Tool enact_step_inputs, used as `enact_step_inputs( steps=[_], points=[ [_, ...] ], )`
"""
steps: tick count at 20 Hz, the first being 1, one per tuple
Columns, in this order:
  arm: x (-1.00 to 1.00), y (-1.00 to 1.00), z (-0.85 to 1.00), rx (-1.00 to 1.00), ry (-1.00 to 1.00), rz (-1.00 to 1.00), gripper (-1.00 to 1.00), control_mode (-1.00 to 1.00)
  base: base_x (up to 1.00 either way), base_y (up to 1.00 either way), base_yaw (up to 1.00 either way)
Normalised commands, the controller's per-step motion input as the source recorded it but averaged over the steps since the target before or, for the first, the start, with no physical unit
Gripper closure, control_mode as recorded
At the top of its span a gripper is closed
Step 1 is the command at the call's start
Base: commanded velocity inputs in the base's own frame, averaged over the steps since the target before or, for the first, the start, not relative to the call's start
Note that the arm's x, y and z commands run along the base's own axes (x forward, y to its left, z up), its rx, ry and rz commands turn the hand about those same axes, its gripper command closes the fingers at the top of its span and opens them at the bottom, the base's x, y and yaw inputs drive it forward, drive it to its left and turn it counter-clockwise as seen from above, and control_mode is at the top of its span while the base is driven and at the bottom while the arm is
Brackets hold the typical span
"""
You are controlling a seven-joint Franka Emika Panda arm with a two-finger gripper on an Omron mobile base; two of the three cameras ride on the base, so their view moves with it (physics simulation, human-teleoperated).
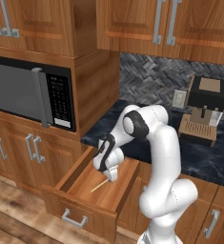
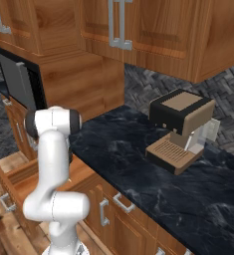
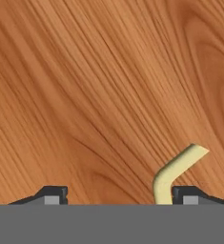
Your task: Take a straw from the drawer in front and place it inside the glass cup on the dining counter.
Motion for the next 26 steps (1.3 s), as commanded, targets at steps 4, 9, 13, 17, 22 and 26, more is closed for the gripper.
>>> enact_step_inputs(
  steps=[4,9,13,17,22,26],
  points=[
    [0.21,0.00,-0.29,0.00,0.00,-0.06,-1.00,-1.00,0.00,0.00,0.00],
    [-0.04,0.00,-0.47,0.00,0.00,-0.04,-1.00,-1.00,0.00,0.00,0.00],
    [-0.61,0.00,-0.63,0.00,0.00,-0.04,-1.00,-1.00,0.00,0.00,0.00],
    [-0.60,0.00,-0.69,0.00,0.00,-0.04,-1.00,-1.00,0.00,0.00,0.00],
    [-0.67,0.00,-0.77,0.00,-0.01,-0.03,-1.00,-1.00,0.00,0.00,0.00],
    [-0.35,0.00,-0.79,0.00,0.00,-0.05,1.00,-1.00,0.00,0.00,0.00]
  ],
)
